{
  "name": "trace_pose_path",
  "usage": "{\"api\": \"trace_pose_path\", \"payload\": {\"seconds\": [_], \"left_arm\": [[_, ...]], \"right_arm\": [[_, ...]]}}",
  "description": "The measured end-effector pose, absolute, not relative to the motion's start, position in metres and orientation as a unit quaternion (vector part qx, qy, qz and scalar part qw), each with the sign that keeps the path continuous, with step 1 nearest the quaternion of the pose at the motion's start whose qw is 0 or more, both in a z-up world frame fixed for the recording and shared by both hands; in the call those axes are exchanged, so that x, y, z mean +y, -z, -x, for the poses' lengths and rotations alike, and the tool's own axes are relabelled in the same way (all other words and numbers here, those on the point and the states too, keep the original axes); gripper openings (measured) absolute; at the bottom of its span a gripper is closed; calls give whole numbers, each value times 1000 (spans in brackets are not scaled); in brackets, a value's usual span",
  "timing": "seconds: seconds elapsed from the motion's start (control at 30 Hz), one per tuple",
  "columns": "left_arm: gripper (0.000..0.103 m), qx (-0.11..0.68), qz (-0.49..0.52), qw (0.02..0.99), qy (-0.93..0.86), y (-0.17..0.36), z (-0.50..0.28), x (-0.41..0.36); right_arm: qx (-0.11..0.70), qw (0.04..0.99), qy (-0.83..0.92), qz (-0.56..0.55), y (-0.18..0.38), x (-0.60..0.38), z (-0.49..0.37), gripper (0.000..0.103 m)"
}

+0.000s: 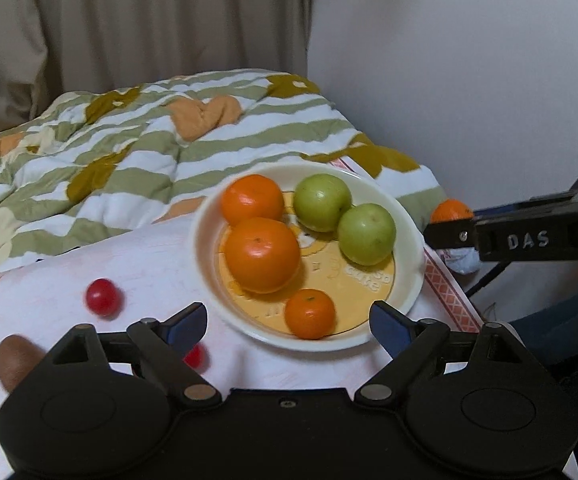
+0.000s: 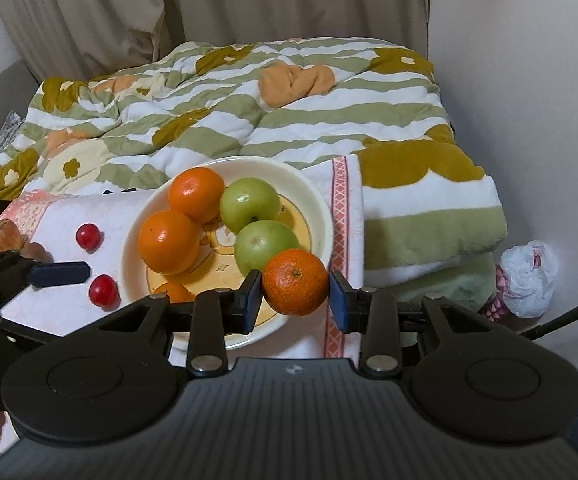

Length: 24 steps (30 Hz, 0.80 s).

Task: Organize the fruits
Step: 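Carry both mandarins into the cream bowl and open both tools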

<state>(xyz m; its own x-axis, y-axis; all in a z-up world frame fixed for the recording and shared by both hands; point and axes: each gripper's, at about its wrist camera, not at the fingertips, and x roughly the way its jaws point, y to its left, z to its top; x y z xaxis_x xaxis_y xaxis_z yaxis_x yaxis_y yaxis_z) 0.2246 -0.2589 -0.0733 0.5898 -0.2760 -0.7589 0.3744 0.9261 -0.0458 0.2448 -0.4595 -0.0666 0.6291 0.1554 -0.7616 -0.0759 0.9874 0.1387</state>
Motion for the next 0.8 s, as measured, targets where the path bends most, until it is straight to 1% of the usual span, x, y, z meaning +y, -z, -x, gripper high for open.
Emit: {"api": "trace_pose_path", "payload": {"seconds": [0.03,0.1,0.43,0.73,0.77,0.8], "left_arm": [[97,412,-56,892,179,70,-223,-254],[98,407,-47,896,169,64,-219,-245],[99,392,-10,913,116,47,-205,-208],[99,389,4,916,93,47,-194,-194],[99,389,5,917,91,47,-192,-193],[99,388,5,917,89,47,-191,-193]], "right_arm": [[427,901,-67,-46,67,-456,-245,51],[429,899,-75,-42,67,-449,-247,51],[447,888,-108,-5,95,-416,-260,51],[445,885,-139,2,115,-409,-262,52],[442,886,-140,4,115,-409,-260,56],[437,888,-141,6,113,-410,-257,67]]}}
